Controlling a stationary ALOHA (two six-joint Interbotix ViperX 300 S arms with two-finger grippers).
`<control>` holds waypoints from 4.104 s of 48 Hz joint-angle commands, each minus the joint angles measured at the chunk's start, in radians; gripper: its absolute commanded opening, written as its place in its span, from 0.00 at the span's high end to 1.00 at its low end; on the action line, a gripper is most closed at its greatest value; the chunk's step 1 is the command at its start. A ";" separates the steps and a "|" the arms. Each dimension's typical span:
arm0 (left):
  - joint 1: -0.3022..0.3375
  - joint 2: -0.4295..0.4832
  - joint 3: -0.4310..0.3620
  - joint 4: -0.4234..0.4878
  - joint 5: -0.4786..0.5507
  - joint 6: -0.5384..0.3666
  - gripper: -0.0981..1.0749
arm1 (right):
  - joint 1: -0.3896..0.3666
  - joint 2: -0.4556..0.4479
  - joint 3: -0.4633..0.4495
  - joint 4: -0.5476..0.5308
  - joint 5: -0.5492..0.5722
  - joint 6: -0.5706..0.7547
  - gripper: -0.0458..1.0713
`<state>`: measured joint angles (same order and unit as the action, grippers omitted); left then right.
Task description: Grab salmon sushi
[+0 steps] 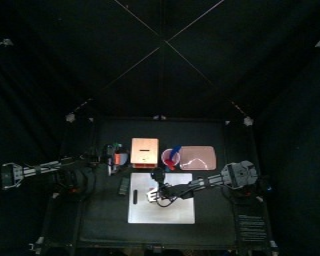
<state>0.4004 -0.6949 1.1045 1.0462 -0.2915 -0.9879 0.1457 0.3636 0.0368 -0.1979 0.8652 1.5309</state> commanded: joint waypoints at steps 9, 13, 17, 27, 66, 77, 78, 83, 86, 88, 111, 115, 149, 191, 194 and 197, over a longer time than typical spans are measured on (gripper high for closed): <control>0.000 -0.002 -0.018 -0.005 -0.008 0.000 0.04 | -0.020 0.057 -0.104 0.023 0.031 0.003 0.04; 0.000 -0.002 -0.018 -0.011 -0.008 0.000 0.04 | -0.023 0.072 -0.117 0.026 0.037 0.003 0.04; 0.000 -0.002 -0.018 -0.014 -0.011 0.000 0.04 | -0.025 0.080 -0.118 0.026 0.049 0.005 0.04; -0.002 -0.002 -0.018 -0.015 -0.021 0.000 0.04 | -0.025 0.095 -0.104 -0.008 0.075 0.089 0.04; 0.008 -0.014 -0.021 -0.015 -0.018 0.002 0.04 | -0.008 0.115 -0.110 -0.031 0.066 0.160 0.29; 0.008 -0.014 -0.023 -0.017 -0.017 0.002 0.04 | 0.026 0.006 -0.080 -0.066 0.160 0.146 0.29; 0.008 -0.014 -0.023 -0.015 -0.017 0.002 0.04 | 0.031 -0.006 -0.074 -0.067 0.172 0.146 0.29; 0.008 -0.014 -0.028 -0.017 -0.017 0.000 0.04 | 0.057 -0.084 -0.025 -0.071 0.213 0.149 0.30; 0.008 -0.014 -0.031 -0.020 -0.015 0.000 0.04 | 0.064 -0.127 0.011 -0.075 0.221 0.150 0.30; 0.009 -0.014 -0.035 -0.025 -0.015 0.000 0.04 | 0.066 -0.158 0.037 -0.077 0.225 0.150 0.30; 0.061 -0.012 -0.040 -0.061 -0.014 0.000 0.04 | 0.002 -0.557 0.485 -0.098 0.195 0.106 0.30; 0.064 -0.014 -0.037 -0.084 -0.012 0.000 0.04 | -0.060 -0.630 0.571 -0.107 0.160 0.074 0.30; 0.101 -0.005 -0.012 -0.189 -0.012 0.002 0.04 | -0.589 -0.672 0.793 -0.063 -0.190 -0.382 0.31; 0.106 -0.005 0.008 -0.187 -0.018 0.002 0.04 | -0.707 -0.540 0.821 -0.052 -0.310 -0.374 0.11; 0.107 -0.005 0.008 -0.189 -0.018 0.002 0.04 | -0.704 -0.541 0.819 -0.055 -0.308 -0.374 0.11; 0.107 -0.005 0.006 -0.189 -0.018 0.002 0.04 | -0.699 -0.560 0.816 -0.061 -0.307 -0.374 0.11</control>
<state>0.5077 -0.7010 1.1290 0.8590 -0.3022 -0.9879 -0.5553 -0.1626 0.8652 -0.2531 0.5584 1.1566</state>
